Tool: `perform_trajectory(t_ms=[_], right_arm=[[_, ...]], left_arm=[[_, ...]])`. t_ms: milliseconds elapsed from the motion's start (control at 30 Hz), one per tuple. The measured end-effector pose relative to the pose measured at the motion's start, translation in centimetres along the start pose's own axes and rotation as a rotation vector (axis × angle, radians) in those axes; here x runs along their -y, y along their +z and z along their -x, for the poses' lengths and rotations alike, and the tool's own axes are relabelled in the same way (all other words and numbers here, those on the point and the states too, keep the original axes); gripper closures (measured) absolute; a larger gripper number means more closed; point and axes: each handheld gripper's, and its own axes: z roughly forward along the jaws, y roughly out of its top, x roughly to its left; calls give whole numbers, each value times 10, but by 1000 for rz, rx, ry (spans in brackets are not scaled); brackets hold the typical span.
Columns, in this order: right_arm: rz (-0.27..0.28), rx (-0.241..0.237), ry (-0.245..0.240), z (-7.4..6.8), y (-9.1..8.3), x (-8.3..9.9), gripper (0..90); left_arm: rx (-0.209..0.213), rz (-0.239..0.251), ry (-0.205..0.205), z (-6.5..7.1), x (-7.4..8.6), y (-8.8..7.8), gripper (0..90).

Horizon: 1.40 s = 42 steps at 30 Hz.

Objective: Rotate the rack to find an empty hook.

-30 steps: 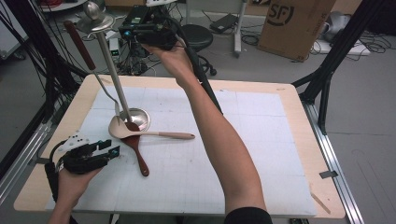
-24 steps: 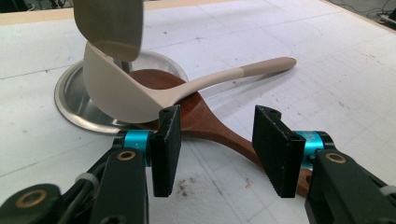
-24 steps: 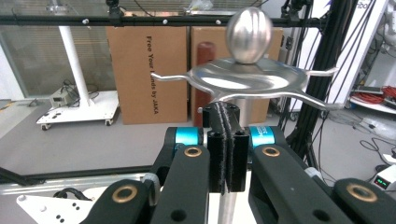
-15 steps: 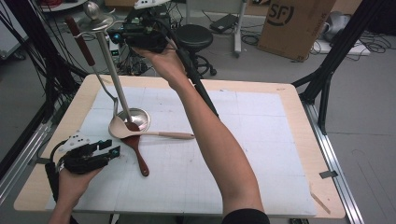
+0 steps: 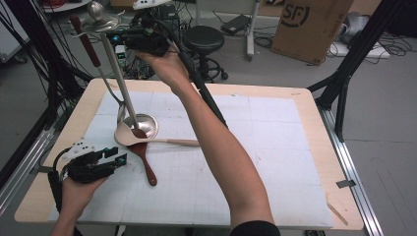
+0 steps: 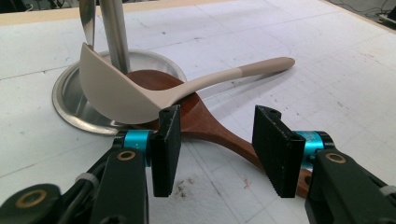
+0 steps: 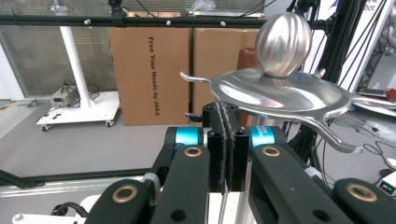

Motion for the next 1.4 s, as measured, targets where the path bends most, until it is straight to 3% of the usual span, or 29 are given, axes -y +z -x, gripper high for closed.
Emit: perform_trajectory(t_ms=[967, 1400], right_arm=[[9, -44, -18, -11, -1, 0, 896], [-28, -39, -26, -10, -11, 10, 894]], left_arm=[[3, -1, 4, 1, 0, 1, 524], [4, -3, 8, 1, 0, 0, 524]])
